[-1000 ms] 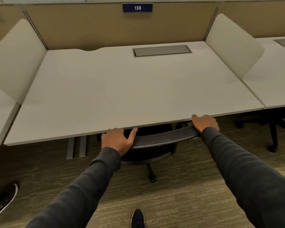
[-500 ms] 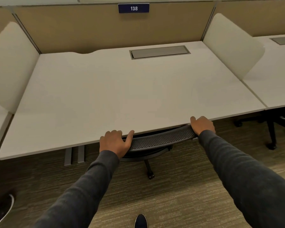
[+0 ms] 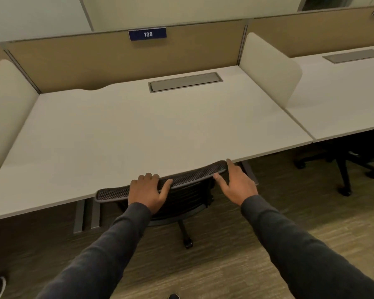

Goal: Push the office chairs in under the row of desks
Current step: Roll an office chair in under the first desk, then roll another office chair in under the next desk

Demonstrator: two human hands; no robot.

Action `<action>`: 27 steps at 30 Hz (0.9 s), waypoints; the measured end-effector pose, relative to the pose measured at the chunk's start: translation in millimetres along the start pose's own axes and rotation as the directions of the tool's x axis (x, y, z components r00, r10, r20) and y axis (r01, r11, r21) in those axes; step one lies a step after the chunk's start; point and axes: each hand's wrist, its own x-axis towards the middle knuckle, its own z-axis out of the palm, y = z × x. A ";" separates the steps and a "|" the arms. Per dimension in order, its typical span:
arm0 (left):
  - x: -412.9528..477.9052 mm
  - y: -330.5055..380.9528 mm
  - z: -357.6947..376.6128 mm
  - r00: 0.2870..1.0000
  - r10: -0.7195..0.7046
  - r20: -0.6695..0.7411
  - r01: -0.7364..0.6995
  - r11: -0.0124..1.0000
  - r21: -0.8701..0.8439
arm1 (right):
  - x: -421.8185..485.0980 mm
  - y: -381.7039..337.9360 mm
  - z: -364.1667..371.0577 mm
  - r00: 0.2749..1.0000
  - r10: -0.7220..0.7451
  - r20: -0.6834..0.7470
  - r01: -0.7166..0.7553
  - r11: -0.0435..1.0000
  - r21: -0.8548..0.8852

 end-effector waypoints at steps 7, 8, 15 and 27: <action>-12.0 155.0 23.7 0.997 0.079 -0.020 -0.080 0.991 -0.104 | -46.6 83.3 -38.2 0.983 -0.180 -0.034 0.175 0.979 -0.108; -15.0 197.8 27.6 0.994 0.106 -0.032 -0.109 0.987 -0.121 | -56.9 114.2 -54.4 0.983 -0.182 -0.031 0.177 0.977 -0.122; -11.6 363.7 51.0 0.985 0.173 -0.025 -0.174 0.975 -0.139 | -85.1 243.5 -124.1 0.988 -0.143 -0.063 0.135 0.985 -0.107; 83.1 603.3 95.9 0.951 0.307 0.045 -0.289 0.928 -0.237 | -41.7 459.2 -220.4 0.992 0.057 -0.115 -0.074 0.986 -0.151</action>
